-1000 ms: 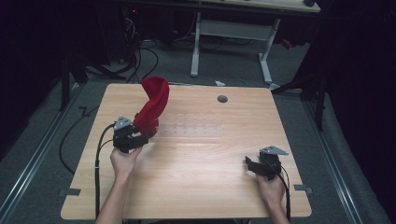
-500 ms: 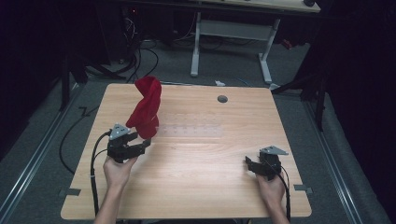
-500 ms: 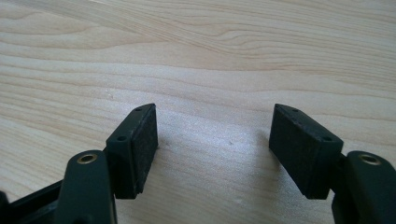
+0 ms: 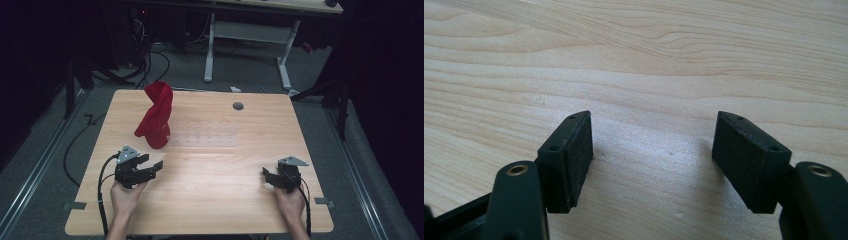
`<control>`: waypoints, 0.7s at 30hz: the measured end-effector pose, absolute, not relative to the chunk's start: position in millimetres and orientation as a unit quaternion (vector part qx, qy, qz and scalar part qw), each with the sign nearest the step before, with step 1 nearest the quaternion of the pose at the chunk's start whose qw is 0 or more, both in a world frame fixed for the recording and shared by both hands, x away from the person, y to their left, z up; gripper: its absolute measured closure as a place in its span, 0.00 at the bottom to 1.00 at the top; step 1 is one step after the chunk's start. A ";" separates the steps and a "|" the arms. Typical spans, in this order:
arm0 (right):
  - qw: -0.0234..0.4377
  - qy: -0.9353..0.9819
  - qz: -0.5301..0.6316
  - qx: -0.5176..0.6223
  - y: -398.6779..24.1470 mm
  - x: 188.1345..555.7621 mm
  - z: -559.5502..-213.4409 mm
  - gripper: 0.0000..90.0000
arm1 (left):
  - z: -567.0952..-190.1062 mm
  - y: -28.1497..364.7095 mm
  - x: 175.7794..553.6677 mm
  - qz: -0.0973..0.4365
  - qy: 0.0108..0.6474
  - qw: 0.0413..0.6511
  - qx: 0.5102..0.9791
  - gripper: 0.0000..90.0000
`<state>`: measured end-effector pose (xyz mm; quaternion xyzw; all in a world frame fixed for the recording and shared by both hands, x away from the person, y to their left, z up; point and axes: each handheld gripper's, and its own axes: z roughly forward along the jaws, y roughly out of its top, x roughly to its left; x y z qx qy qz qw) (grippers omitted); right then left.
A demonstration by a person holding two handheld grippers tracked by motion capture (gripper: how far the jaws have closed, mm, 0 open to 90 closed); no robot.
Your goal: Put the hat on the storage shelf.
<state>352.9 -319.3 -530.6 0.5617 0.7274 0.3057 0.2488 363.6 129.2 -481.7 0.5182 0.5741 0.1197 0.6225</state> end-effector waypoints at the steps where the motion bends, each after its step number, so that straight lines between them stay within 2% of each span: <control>1: 0.249 0.727 0.306 0.562 -319.3 352.9 -530.5 0.37 | -483.2 128.1 362.6 0.117 0.575 0.623 0.518 0.40; 21: 0.249 0.727 0.305 0.562 -319.2 352.9 -530.6 0.37 | -520.6 91.8 354.5 0.108 0.570 0.590 0.561 0.39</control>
